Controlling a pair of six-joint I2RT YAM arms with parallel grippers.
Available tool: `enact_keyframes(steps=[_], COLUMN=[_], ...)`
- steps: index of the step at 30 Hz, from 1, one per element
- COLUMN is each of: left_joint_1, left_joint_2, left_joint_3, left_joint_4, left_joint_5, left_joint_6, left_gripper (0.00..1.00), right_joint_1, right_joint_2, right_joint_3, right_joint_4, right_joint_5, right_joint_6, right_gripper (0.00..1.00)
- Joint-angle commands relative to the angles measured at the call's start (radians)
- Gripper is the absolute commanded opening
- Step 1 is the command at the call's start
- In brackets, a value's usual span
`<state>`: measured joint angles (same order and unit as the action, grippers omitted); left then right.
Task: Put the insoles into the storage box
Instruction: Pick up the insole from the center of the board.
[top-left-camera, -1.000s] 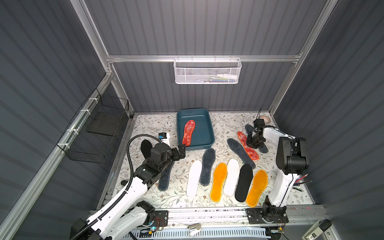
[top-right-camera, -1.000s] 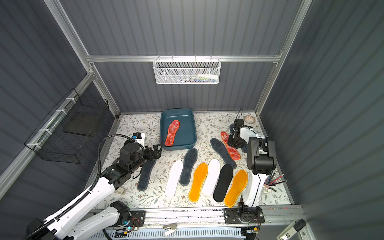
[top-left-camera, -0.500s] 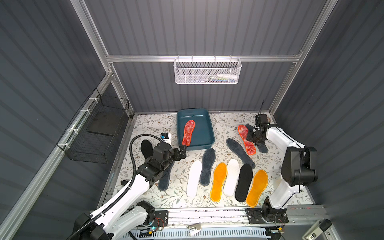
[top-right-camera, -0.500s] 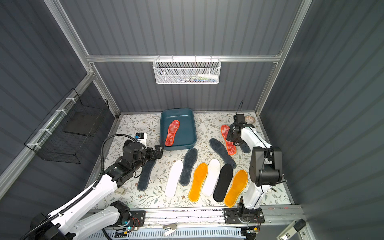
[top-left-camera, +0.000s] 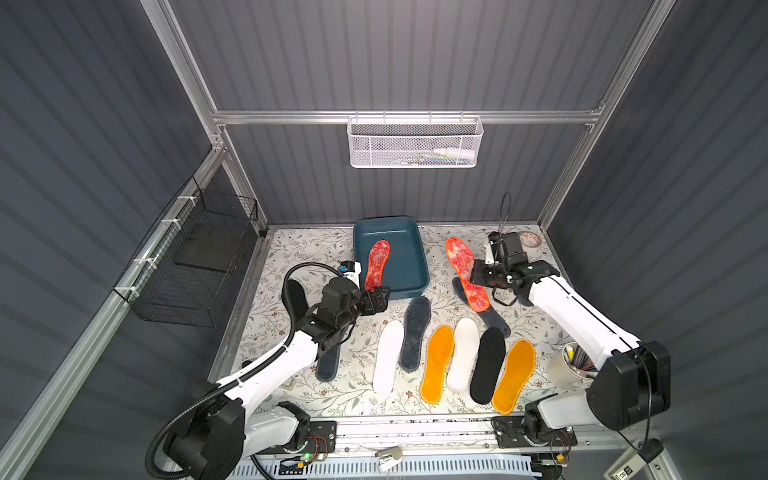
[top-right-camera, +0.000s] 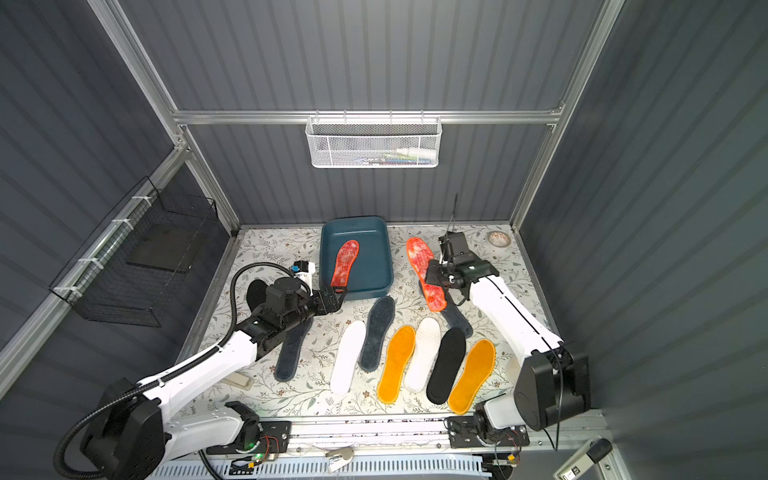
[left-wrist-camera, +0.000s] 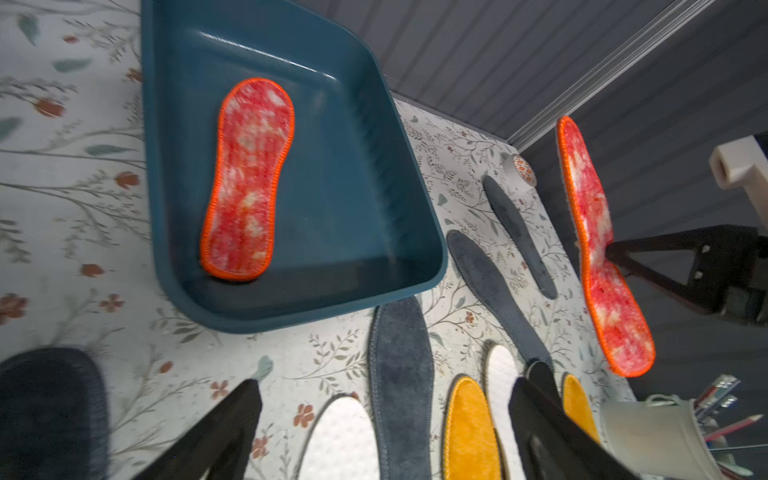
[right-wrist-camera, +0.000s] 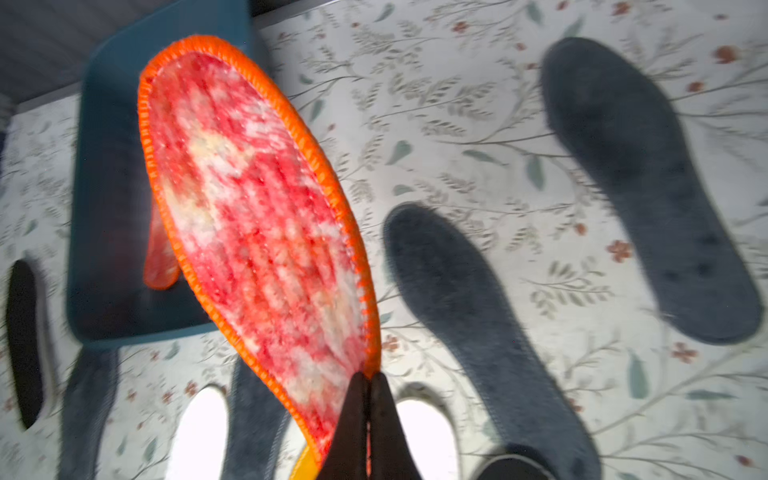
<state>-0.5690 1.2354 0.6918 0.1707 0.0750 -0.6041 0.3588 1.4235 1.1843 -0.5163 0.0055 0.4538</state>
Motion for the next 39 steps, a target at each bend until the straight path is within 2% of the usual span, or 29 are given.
enact_keyframes(steps=[1, 12, 21, 24, 35, 36, 37, 39], left_joint_1=[-0.003, -0.005, -0.005, -0.005, -0.005, -0.005, -0.005, -0.005], left_joint_2=[0.059, 0.174, 0.234, 0.247, 0.242, 0.242, 0.242, 0.239], left_joint_3=[0.024, 0.000, 0.020, 0.021, 0.035, 0.033, 0.029, 0.026], left_joint_4=[0.157, 0.373, 0.411, 0.419, 0.438, 0.444, 0.453, 0.461], left_joint_5=[0.126, 0.179, 0.183, 0.176, 0.163, 0.165, 0.168, 0.172], left_joint_6=[-0.061, -0.159, -0.178, -0.180, -0.190, -0.196, -0.202, -0.210], left_gripper=[0.90, 0.86, 0.85, 0.81, 0.53, 0.48, 0.39, 0.16], right_joint_1=[0.087, 0.252, 0.349, 0.371, 0.404, 0.404, 0.404, 0.404], right_joint_2=[0.000, 0.078, 0.130, 0.135, 0.141, 0.137, 0.135, 0.123], right_joint_3=[-0.009, 0.013, 0.046, 0.045, 0.000, -0.009, -0.018, -0.029], right_joint_4=[0.072, 0.174, 0.216, 0.228, 0.283, 0.290, 0.295, 0.302], right_joint_5=[0.006, 0.004, -0.033, -0.048, -0.115, -0.119, -0.122, -0.118], right_joint_6=[0.096, 0.182, 0.217, 0.233, 0.267, 0.271, 0.275, 0.276], right_gripper=[0.00, 0.00, 0.00, 0.00, 0.00, 0.00, 0.00, 0.00])
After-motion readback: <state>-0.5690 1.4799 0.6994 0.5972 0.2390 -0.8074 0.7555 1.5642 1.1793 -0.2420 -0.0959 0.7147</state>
